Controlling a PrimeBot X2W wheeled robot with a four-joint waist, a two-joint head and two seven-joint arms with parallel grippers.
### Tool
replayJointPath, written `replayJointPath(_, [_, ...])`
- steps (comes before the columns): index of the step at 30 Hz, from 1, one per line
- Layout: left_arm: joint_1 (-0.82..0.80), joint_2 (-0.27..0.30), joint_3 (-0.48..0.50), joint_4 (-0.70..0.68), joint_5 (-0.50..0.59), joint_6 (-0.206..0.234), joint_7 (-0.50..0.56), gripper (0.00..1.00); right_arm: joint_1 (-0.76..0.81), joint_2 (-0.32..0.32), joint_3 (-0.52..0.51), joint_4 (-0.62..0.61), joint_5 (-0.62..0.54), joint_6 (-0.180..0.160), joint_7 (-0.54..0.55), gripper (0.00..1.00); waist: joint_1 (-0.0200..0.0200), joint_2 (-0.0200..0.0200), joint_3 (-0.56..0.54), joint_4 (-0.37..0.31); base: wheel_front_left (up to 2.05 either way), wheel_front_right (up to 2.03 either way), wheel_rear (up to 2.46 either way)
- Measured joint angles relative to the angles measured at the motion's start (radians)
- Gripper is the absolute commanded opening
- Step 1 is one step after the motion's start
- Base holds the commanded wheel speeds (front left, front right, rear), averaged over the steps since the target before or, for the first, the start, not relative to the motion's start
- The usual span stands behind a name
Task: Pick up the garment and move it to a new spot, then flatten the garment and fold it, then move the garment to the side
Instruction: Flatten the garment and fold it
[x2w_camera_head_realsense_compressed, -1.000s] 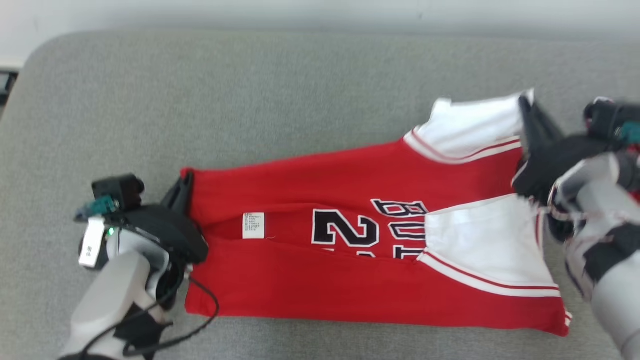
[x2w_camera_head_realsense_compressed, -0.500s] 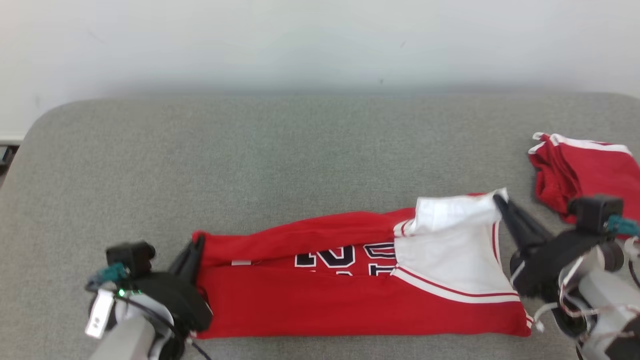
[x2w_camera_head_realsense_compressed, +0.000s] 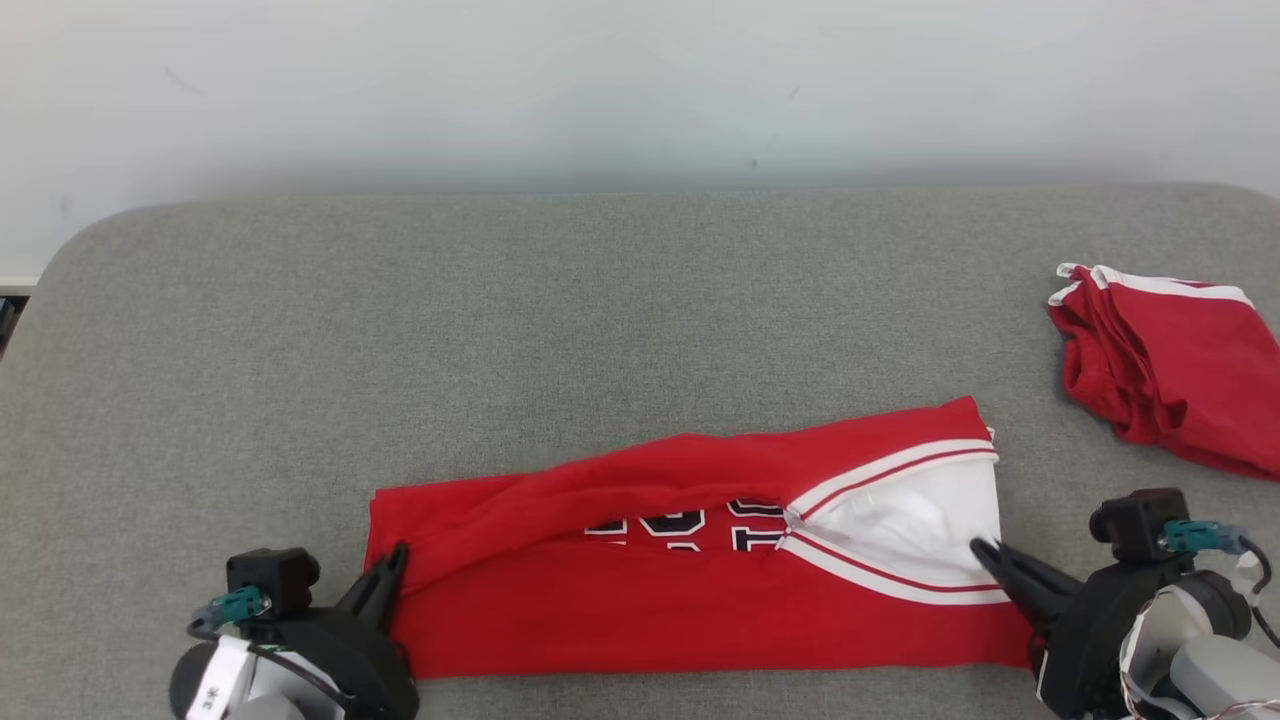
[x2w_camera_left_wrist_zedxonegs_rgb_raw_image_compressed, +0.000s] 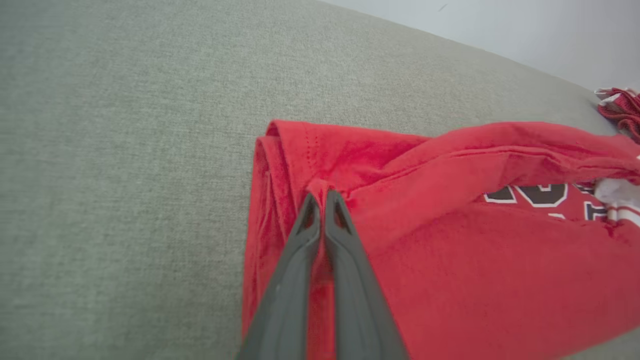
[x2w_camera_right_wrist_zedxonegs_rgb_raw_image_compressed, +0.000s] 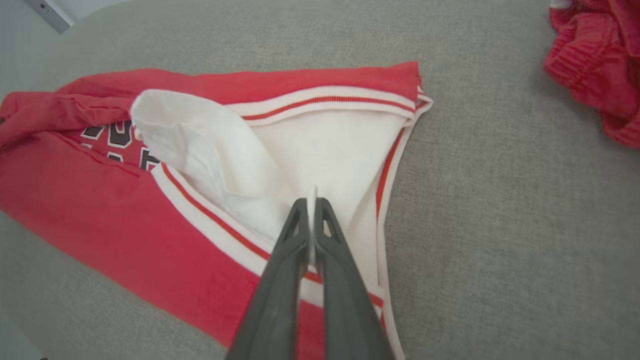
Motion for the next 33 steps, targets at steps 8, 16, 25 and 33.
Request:
replayJointPath(8, [-0.009, 0.008, -0.002, 0.008, 0.015, 0.031, 0.004, 0.00, -0.002, -0.002, 0.034, 0.036, -0.011, 0.000, 0.044, 0.00, 0.0000, 0.0000, 0.008, 0.003, 0.00, 0.00, 0.00])
replayJointPath(16, [-0.015, 0.007, -0.012, 0.031, 0.034, 0.042, 0.004, 1.00, -0.009, 0.009, 0.040, 0.070, 0.009, 0.000, 0.053, 1.00, 0.0000, 0.0001, -0.006, 0.007, 0.00, 0.00, 0.00])
replayJointPath(25, [0.016, 0.016, 0.027, 0.008, 0.021, 0.080, -0.040, 1.00, -0.006, 0.024, -0.024, 0.061, 0.116, 0.000, 0.003, 1.00, 0.0000, 0.0001, -0.052, 0.003, 0.00, 0.00, 0.00])
replayJointPath(33, [0.110, 0.022, 0.066, -0.098, 0.015, 0.141, -0.072, 1.00, 0.033, 0.017, -0.070, 0.055, 0.133, -0.002, -0.092, 1.00, -0.0001, 0.0001, -0.104, -0.007, 0.00, 0.00, 0.00])
